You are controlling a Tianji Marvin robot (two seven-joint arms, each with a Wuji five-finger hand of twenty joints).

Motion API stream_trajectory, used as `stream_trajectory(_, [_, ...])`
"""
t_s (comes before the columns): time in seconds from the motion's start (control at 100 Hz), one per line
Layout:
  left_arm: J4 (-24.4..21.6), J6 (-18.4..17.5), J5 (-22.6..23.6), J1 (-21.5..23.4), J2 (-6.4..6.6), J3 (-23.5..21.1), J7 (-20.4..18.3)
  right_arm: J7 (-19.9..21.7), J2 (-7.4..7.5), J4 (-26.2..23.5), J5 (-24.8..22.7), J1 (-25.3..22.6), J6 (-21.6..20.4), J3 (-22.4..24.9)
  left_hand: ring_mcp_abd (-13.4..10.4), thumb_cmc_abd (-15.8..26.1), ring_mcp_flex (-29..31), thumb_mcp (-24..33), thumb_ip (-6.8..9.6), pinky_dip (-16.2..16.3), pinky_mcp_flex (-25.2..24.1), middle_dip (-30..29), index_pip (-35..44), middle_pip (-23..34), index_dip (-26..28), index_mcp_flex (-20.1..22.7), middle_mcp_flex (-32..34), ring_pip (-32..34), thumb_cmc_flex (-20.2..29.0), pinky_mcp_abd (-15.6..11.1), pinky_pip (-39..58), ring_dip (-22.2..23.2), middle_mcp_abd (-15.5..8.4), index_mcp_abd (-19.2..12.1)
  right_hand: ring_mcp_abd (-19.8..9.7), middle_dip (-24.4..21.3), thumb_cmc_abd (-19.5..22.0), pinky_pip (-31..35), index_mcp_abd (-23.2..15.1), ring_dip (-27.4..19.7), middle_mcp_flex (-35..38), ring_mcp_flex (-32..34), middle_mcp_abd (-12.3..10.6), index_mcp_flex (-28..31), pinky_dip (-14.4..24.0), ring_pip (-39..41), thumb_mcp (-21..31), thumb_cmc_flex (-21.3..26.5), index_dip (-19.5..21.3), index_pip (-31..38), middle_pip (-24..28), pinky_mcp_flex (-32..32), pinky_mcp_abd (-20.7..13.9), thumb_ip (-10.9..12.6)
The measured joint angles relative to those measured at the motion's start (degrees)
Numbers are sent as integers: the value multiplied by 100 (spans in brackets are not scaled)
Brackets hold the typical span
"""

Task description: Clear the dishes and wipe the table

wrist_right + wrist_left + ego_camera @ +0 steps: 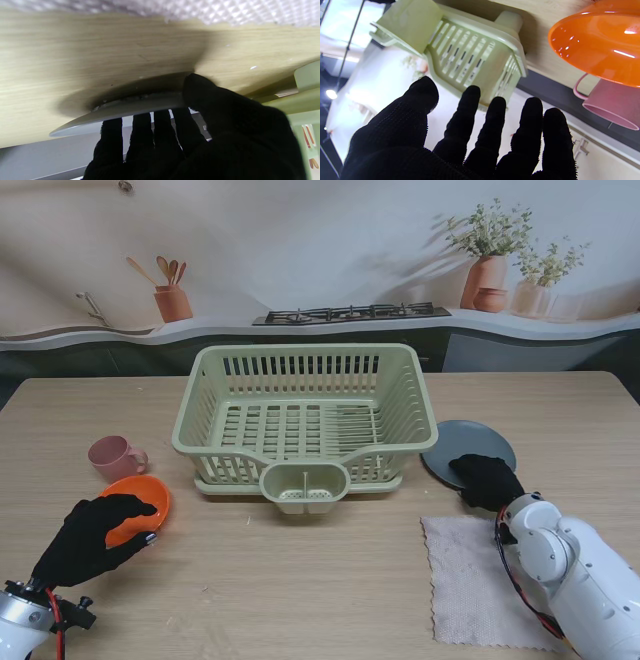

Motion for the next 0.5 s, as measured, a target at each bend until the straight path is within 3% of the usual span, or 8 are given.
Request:
stream_trajectory(0.09, [1,0,-1,-1,0,1,-1,-89,-6,-15,-58,-18,-120,68,0,0,0,0,0,0,0,0,0,0,0,0,0,0,0,0,0,0,0,0,158,52,73,378,20,10,220,187,73,193,-280,58,97,81,-25,94,100,66,173,3])
stream_trajectory(0.2, [1,0,-12,-4,1,1,-21,-275,-18,-40,-111,-16,-254,132,0,0,0,0,0,0,-1,0,0,0,0,0,0,0,0,0,0,0,0,0,304,143,287,1095,66,83,521,428,159,497,-929,219,251,231,-40,252,324,131,453,7])
stream_trajectory(0.36, [4,0,-16,-7,2,2,-31,-556,-40,-32,-176,66,-388,173,0,0,0,0,0,-1,-2,0,0,0,0,0,0,0,0,0,0,0,-1,-1,627,204,350,1672,95,115,1176,1011,261,1034,-1315,324,454,377,-40,415,457,566,883,7])
stream_trajectory(0.5, [8,0,-11,-10,2,5,-25,-793,-83,-45,-196,140,-434,246,0,0,0,0,0,-1,-2,0,0,0,0,0,0,0,0,0,0,0,-1,-2,1067,208,344,2069,96,234,1858,1828,499,1525,-1445,560,519,444,-39,441,483,1297,1118,7])
